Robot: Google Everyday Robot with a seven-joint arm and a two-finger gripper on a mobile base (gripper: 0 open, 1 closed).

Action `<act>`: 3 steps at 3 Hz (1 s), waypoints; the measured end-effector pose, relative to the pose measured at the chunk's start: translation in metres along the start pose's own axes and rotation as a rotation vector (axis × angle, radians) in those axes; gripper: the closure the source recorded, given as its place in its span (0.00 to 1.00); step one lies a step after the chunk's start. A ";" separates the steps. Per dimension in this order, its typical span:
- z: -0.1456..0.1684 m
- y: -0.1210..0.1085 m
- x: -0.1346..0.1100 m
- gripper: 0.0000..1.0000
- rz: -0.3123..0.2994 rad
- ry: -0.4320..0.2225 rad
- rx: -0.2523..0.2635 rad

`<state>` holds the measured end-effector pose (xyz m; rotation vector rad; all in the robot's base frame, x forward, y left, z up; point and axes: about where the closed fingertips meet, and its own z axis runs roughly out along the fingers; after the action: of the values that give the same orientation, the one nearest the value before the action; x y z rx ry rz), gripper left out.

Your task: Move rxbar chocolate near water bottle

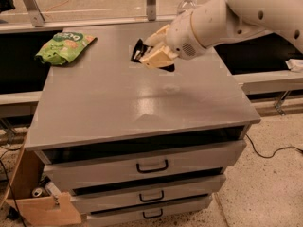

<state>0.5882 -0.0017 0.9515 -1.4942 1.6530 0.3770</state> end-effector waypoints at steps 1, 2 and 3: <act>-0.020 -0.045 0.052 1.00 0.026 0.010 0.047; -0.028 -0.079 0.101 1.00 0.074 0.021 0.089; -0.024 -0.102 0.137 1.00 0.120 0.026 0.120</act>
Offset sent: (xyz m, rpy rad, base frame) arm 0.1111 -0.1696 -0.0605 0.0334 0.0071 -0.2097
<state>0.6839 -0.1336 0.8955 -1.3205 1.7595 0.3186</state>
